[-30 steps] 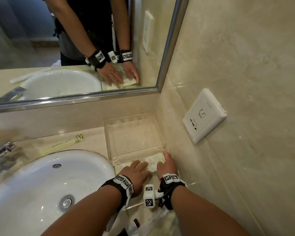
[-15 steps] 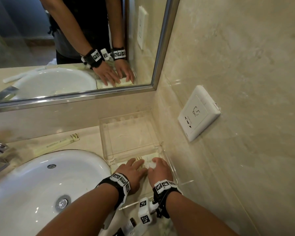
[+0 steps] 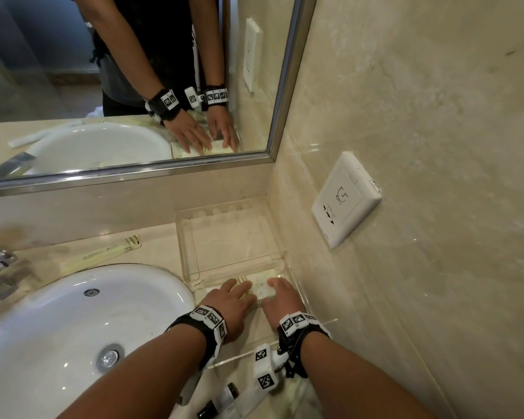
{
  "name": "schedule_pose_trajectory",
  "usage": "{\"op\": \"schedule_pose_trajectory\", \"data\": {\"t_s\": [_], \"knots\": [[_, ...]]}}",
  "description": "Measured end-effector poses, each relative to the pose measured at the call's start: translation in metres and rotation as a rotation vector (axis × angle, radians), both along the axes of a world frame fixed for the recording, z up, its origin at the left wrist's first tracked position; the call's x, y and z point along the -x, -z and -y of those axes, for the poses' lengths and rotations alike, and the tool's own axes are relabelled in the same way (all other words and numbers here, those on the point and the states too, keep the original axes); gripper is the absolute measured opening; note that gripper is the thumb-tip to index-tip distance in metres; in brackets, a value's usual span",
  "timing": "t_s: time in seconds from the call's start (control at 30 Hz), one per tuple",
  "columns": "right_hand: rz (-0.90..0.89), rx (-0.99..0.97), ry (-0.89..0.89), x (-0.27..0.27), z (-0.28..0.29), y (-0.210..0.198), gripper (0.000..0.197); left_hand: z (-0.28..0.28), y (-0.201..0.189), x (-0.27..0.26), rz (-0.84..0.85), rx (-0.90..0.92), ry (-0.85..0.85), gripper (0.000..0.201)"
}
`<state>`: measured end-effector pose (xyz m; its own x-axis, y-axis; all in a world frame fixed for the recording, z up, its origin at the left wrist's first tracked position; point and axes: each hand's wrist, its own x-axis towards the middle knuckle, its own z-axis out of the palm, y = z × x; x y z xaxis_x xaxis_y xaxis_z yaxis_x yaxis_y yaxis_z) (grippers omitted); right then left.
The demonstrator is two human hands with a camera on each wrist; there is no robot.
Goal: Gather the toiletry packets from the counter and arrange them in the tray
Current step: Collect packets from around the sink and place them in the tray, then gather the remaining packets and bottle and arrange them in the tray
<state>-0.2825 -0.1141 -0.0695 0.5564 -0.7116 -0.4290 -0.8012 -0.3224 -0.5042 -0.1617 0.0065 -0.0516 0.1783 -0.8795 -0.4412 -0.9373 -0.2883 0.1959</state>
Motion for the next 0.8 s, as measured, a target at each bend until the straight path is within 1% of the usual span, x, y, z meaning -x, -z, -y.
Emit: {"op": "schedule_pose_trajectory", "data": {"t_s": [0.13,0.27,0.37,0.57,0.63,0.8], "knots": [[0.043,0.032,0.034,0.004,-0.005,-0.001,0.055,-0.008,0.000,-0.001,0.012,0.035,-0.030,0.056],[0.052,0.054,0.042,0.006,-0.011,-0.008,0.058,-0.020,-0.009,-0.009,0.042,0.019,-0.081,0.062],[0.036,0.064,0.010,0.003,-0.015,-0.017,0.059,-0.032,-0.015,-0.019,0.036,0.032,-0.214,0.066],[0.057,0.060,-0.052,0.003,-0.033,-0.035,0.055,-0.071,-0.032,-0.037,-0.021,0.103,-0.532,0.059],[0.069,0.071,-0.057,0.004,-0.041,-0.041,0.055,-0.087,-0.039,-0.039,-0.027,0.124,-0.584,0.058],[0.064,0.110,-0.096,0.008,-0.071,-0.054,0.057,-0.125,-0.054,-0.036,0.004,0.146,-0.621,0.058]]}}
